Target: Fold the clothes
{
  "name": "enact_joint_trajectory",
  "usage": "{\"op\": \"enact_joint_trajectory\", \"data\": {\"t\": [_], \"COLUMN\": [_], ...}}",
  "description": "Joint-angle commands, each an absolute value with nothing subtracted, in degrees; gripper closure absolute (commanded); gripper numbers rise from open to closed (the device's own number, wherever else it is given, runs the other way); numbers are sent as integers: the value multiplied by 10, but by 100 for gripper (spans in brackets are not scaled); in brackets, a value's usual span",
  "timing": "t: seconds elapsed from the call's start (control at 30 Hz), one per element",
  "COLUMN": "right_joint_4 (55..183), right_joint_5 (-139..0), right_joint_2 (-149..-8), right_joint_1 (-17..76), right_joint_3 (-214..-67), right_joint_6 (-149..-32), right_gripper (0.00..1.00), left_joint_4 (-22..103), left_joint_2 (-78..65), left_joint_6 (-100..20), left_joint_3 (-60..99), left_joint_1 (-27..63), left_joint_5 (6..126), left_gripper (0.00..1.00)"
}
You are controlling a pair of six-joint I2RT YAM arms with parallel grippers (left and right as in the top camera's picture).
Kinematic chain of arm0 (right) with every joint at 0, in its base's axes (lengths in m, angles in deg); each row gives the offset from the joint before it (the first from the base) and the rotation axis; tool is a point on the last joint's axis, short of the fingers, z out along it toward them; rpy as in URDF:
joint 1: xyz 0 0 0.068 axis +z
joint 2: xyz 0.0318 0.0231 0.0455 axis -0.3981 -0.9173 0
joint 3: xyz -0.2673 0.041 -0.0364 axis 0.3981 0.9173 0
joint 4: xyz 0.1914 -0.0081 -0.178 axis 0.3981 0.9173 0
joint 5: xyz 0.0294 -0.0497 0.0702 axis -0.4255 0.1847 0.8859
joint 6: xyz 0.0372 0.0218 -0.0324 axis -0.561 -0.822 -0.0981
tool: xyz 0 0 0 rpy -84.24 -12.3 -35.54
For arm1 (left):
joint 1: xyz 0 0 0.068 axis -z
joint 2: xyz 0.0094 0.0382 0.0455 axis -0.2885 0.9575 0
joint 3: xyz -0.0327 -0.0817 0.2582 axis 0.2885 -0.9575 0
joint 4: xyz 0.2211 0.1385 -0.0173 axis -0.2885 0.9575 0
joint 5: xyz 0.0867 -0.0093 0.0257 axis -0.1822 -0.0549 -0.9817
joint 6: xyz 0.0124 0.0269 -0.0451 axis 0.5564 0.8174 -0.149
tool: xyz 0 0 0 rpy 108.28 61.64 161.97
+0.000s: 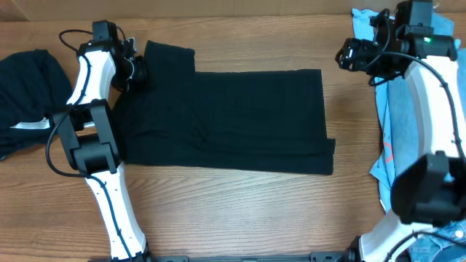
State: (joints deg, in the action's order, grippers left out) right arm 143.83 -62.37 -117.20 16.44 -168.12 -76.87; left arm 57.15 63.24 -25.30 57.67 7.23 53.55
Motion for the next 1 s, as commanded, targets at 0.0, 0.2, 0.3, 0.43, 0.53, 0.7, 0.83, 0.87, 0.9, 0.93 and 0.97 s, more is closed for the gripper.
{"op": "enact_joint_trajectory", "data": {"t": [0.0,0.2,0.3,0.43,0.53,0.7,0.83,0.87,0.9,0.93,0.97], "right_joint_4": [1421,1365,1325,1251,1223,1211,1209,1210,1211,1211,1211], "right_joint_5": [-597,-586,-588,-596,-604,-614,-614,-614,-614,-614,-614], "right_joint_2": [-1254,-1362,-1386,-1409,-1416,-1418,-1426,-1430,-1435,-1439,-1441], "right_joint_1": [169,190,202,216,219,219,220,220,220,220,220], "right_joint_3": [-1681,-1681,-1681,-1681,-1681,-1681,-1681,-1681,-1681,-1681,-1681], "right_joint_6": [-766,-747,-745,-746,-749,-750,-751,-751,-753,-753,-753], "right_gripper": [4,0,1,5,13,40,55,62,65,71,78], "left_joint_4": [604,629,631,635,635,635,634,635,635,635,635], "left_joint_2": [603,603,603,603,603,603,603,603,603,603,603], "left_joint_6": [-309,-312,-312,-312,-312,-312,-312,-312,-312,-312,-312], "left_joint_3": [567,567,567,567,567,567,567,567,567,567,567], "left_joint_1": [65,59,59,59,59,59,59,59,59,58,59], "left_joint_5": [518,518,518,518,518,518,518,518,518,518,518], "left_gripper": [96,96,96,96,96,96,96,96,96,96,96]}}
